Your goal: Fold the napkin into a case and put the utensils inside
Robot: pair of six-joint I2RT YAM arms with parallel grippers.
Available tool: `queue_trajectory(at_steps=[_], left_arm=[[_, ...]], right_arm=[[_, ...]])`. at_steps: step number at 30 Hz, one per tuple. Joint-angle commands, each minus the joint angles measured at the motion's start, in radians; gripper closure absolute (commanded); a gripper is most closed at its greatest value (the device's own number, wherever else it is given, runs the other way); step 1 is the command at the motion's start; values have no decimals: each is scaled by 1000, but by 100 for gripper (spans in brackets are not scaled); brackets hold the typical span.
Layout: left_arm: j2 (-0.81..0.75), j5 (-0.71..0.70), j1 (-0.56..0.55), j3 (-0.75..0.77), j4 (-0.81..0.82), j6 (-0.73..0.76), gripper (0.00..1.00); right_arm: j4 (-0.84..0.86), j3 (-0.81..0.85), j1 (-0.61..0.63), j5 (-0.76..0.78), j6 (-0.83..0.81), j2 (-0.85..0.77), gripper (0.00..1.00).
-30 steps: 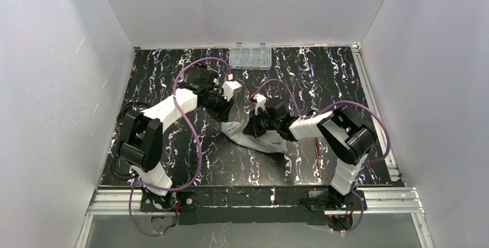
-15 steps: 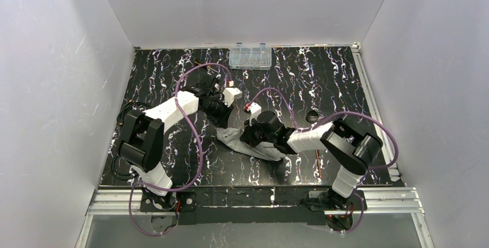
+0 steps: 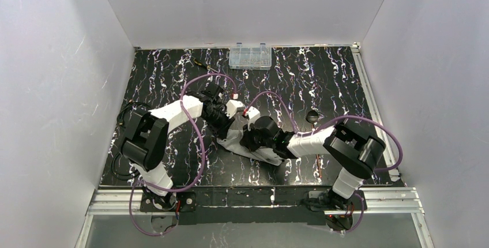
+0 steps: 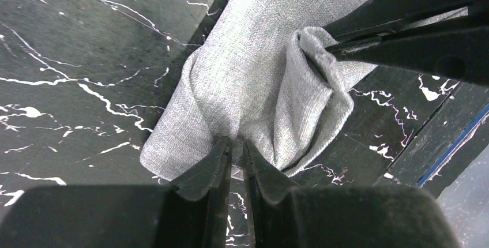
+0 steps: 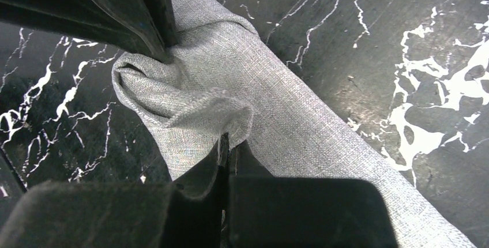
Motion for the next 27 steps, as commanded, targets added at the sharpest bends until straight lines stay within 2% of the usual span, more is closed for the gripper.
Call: queue_trajectory(at_steps=[1, 9, 11, 13, 22, 27], left_arm=[[-44, -7, -17, -25, -45, 47, 88], [-102, -95, -41, -126, 28, 115, 87], [-124, -118, -42, -144, 47, 132, 87], [-130, -121, -42, -142, 49, 130, 86], [-150, -97, -42, -43, 8, 55, 87], [-150, -131, -41, -3, 12, 7, 91]], right_arm=[[32, -27, 16, -60, 27, -36, 99], [75, 22, 1, -253, 59, -15, 99], [60, 64, -44, -374, 87, 50, 99], [49, 77, -82, -413, 107, 77, 99], [-2, 126, -119, -495, 110, 105, 99], [-26, 135, -119, -538, 94, 104, 99]])
